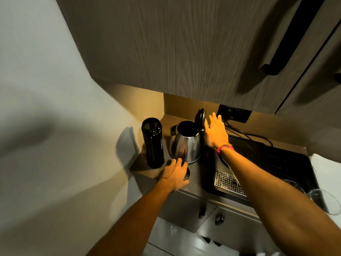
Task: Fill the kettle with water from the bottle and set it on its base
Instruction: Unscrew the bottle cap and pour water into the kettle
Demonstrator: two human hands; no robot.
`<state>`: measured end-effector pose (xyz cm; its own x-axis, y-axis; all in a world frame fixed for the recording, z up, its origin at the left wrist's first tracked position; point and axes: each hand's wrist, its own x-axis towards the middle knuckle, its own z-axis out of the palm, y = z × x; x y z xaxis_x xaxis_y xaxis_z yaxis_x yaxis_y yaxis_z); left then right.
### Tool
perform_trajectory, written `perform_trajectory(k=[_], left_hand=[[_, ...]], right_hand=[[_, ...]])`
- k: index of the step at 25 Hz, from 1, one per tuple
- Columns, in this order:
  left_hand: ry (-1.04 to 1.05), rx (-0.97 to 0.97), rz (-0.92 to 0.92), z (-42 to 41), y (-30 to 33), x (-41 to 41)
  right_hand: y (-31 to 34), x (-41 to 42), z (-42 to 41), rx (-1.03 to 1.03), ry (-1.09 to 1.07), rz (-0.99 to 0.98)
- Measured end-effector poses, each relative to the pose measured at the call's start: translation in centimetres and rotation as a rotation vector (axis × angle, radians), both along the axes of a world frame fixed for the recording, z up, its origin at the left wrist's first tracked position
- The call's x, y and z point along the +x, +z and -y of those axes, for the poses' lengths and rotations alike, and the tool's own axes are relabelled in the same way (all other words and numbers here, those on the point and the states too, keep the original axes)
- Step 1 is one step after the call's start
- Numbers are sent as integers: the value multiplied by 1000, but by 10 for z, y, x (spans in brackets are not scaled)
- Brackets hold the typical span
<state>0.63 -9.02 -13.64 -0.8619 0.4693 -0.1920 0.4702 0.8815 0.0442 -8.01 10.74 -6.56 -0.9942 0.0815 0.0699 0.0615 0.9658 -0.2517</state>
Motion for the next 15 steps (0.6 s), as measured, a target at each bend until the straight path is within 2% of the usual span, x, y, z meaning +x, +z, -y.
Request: perform_trajectory(k=[3,5,7,11,13,15], left_hand=[[-2,-4,13,-7,-10,-2],[2,7,-56,-8,-7,0],[-14,69,-258,1,5,0],[-73,309,-791,28,54,-20],[32,362,-908,44,86,-38],[171,368,-941,65,104,-51]], right_hand=[[0,-1,-1,-6,6,12],[1,-1,-1,-13,13,11],[0,-2,-2,-22,3,10],[-2,-4,0,-50,9,7],[-4,-3,0,-30,33,3],[-6,-1,0,-13,48,3]])
